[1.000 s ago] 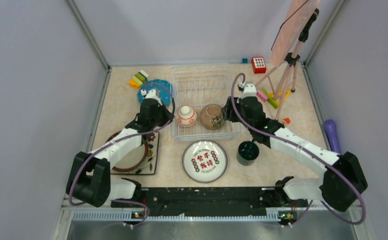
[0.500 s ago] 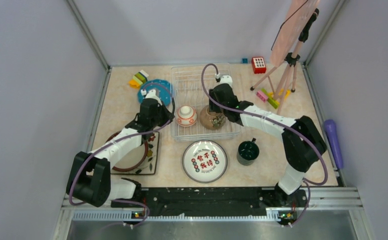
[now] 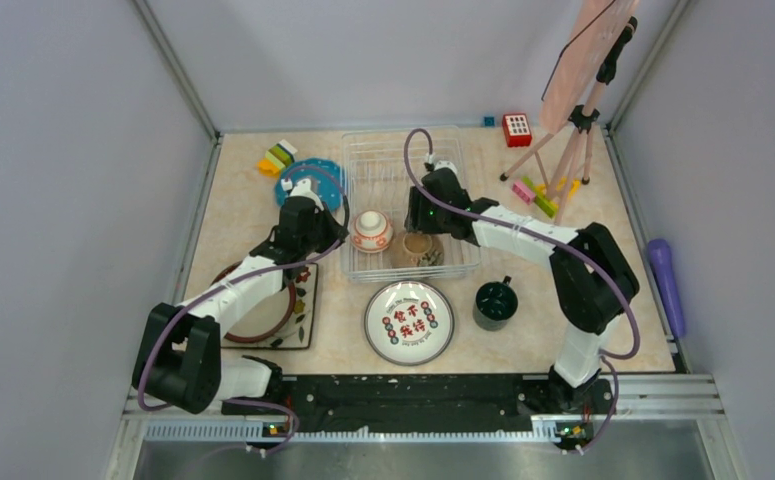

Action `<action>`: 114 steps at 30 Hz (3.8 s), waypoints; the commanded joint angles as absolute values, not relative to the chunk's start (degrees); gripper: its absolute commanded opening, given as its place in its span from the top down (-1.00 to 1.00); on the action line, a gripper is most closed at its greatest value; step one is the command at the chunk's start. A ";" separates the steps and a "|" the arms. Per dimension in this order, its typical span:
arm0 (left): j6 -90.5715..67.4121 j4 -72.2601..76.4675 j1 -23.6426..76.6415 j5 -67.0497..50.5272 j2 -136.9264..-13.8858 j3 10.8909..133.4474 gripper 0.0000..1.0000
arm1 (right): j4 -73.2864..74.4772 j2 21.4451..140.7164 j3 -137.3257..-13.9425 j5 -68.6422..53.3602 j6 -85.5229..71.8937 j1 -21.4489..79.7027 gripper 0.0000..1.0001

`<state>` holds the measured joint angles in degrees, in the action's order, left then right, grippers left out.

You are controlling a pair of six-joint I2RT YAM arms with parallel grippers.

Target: Load the mixed dishes into the dish rack

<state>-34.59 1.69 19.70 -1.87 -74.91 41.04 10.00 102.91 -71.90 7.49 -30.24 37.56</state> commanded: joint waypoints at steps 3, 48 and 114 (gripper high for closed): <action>-32.27 0.35 19.56 -1.87 -75.14 41.11 1.00 | 13.15 99.15 -69.99 0.18 -35.33 40.94 -0.08; -31.90 0.26 19.55 -3.60 -76.50 41.99 1.00 | -26.53 81.11 -57.42 -38.34 -68.04 9.11 -0.01; -31.22 -1.45 19.60 -4.48 -78.48 42.85 1.00 | -5.26 87.90 -79.13 -35.88 -55.02 8.61 0.06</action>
<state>-32.05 0.91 19.55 -3.20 -76.40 42.61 -2.39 92.29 -79.83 -33.12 -54.28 11.55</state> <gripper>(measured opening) 0.043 0.470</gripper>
